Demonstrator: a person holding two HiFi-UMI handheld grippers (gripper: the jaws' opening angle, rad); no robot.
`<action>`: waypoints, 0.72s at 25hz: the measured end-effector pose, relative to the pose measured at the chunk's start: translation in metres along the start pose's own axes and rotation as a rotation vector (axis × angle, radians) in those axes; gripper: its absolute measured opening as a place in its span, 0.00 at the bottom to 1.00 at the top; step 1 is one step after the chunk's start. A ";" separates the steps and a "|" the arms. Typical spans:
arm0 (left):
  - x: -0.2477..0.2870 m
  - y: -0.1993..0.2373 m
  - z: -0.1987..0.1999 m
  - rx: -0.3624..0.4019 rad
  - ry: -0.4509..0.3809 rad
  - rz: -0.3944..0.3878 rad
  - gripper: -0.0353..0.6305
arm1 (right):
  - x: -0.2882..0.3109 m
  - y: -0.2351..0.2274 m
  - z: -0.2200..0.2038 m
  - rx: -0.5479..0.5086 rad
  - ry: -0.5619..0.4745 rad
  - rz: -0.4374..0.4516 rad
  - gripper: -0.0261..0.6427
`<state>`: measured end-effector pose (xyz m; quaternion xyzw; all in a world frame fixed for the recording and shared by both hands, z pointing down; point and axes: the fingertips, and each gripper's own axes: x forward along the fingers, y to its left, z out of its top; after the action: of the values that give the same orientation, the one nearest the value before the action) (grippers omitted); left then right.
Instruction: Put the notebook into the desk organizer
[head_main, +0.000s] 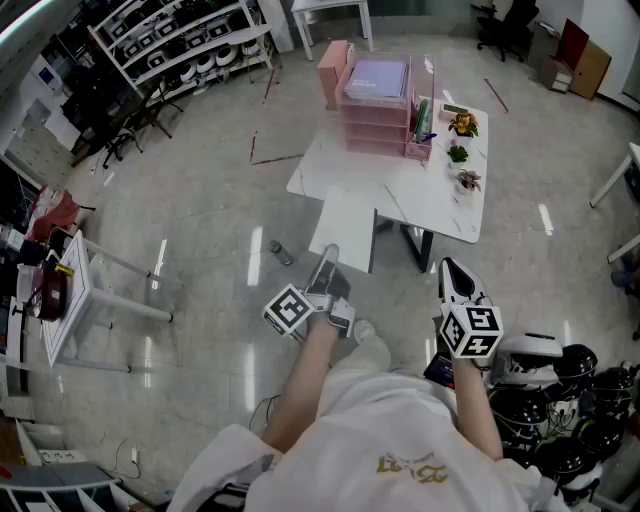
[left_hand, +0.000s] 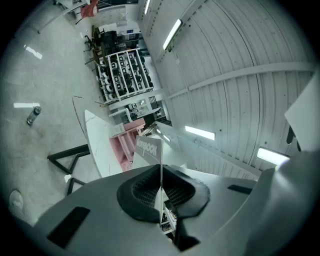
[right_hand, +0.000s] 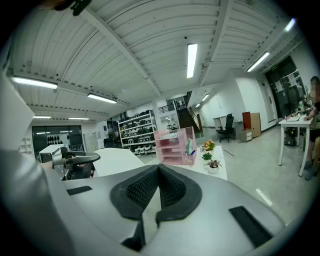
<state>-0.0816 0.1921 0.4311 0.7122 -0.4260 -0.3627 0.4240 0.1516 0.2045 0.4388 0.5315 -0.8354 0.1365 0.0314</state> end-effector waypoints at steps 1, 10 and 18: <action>-0.001 0.001 0.000 0.003 -0.001 0.009 0.09 | 0.000 -0.001 0.001 0.002 -0.005 -0.002 0.05; -0.002 -0.016 -0.002 -0.026 -0.013 -0.031 0.09 | -0.009 -0.001 0.009 0.009 -0.036 0.005 0.05; 0.000 -0.009 0.006 -0.026 -0.030 -0.013 0.09 | -0.004 -0.011 0.007 0.040 -0.037 -0.007 0.05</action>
<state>-0.0838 0.1926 0.4204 0.7037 -0.4230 -0.3817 0.4246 0.1632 0.2018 0.4338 0.5373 -0.8311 0.1433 0.0057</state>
